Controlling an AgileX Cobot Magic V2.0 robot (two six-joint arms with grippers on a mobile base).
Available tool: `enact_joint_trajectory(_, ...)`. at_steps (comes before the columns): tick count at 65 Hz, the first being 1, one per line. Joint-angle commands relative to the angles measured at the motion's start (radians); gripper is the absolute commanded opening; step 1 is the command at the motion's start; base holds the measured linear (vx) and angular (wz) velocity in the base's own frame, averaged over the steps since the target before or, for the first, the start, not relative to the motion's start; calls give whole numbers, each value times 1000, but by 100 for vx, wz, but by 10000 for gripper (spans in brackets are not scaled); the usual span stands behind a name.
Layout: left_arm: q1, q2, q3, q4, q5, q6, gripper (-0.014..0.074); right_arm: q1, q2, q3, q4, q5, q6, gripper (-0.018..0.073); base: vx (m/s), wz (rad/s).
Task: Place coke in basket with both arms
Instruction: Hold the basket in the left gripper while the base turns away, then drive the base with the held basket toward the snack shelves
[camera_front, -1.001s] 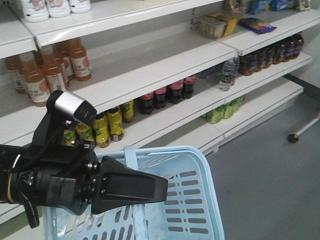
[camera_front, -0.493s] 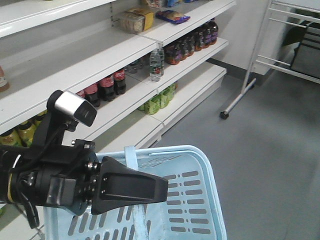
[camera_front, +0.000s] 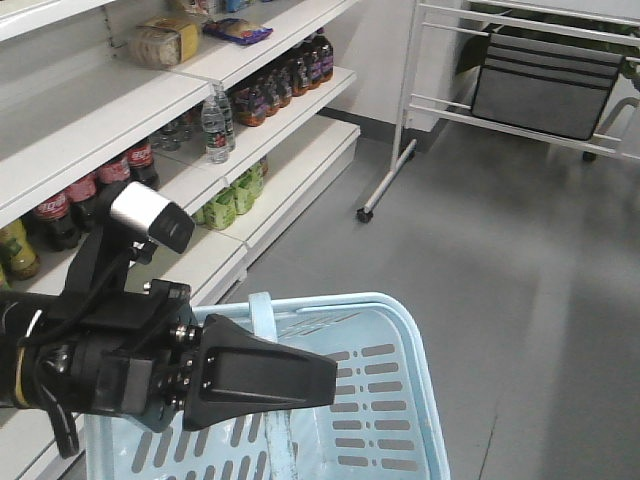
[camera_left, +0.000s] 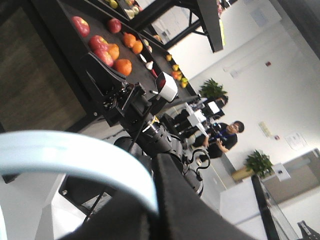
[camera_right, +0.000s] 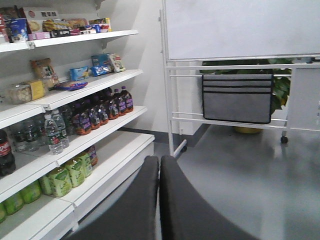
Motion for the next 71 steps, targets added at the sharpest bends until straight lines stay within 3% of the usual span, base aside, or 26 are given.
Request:
enact_joint_trajectory(1,-7,-26,-28,-86,-110,5,-6,-5,-12,7,-6,-68,-6,-5,-3,-35)
enact_joint_trajectory(71,-7,-26,-28,-86,-110,5,-6,-5,-12,7,-6,-68,-6,-5,8,-42)
